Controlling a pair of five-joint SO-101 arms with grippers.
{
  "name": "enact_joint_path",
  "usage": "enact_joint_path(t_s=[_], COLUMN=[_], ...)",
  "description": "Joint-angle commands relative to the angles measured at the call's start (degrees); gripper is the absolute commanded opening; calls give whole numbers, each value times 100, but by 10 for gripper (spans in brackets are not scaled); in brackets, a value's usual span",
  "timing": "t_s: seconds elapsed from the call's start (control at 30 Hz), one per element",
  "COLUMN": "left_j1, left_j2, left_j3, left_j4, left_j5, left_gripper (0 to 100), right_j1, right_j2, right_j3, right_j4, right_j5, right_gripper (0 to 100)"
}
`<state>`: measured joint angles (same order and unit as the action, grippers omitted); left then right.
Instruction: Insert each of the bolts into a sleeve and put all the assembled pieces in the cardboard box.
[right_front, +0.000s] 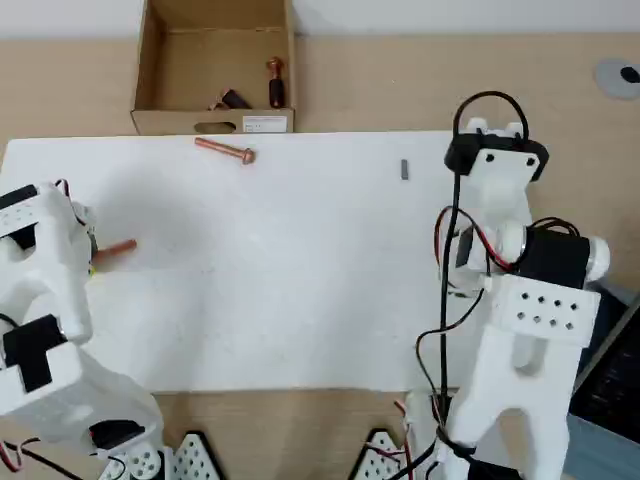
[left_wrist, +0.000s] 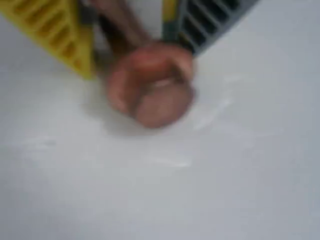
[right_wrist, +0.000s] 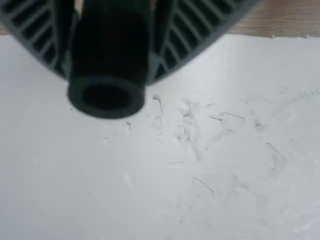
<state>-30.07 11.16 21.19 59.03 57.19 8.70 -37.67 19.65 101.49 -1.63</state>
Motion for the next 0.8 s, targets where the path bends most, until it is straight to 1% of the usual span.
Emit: enact_joint_path(t_s=[0.0, 0.1, 0.17, 0.37, 0.53, 0.7, 0.77], left_j1=[-62, -70, -70, -26, 0, 316, 484], left_j2=[426, 426, 426, 426, 418, 382, 233], left_j3=[-9, -114, -352, -1644, -2901, -4246, -4659], left_j4=[18, 62, 334, 1644, 2664, 3771, 4062], left_j5=[18, 9, 0, -26, -281, -703, -853], left_gripper=[12, 1, 2, 2, 2, 2, 2], right_j1=[31, 31, 31, 31, 22, 22, 22], right_j2=[4, 4, -4, -31, -31, -31, -31], right_j3=[-13, -13, -22, -48, -488, -769, -778], right_j4=[62, 62, 62, 62, 70, 88, 88], right_j5=[62, 62, 62, 62, 149, 255, 255], right_gripper=[9, 9, 9, 9, 9, 9, 9])
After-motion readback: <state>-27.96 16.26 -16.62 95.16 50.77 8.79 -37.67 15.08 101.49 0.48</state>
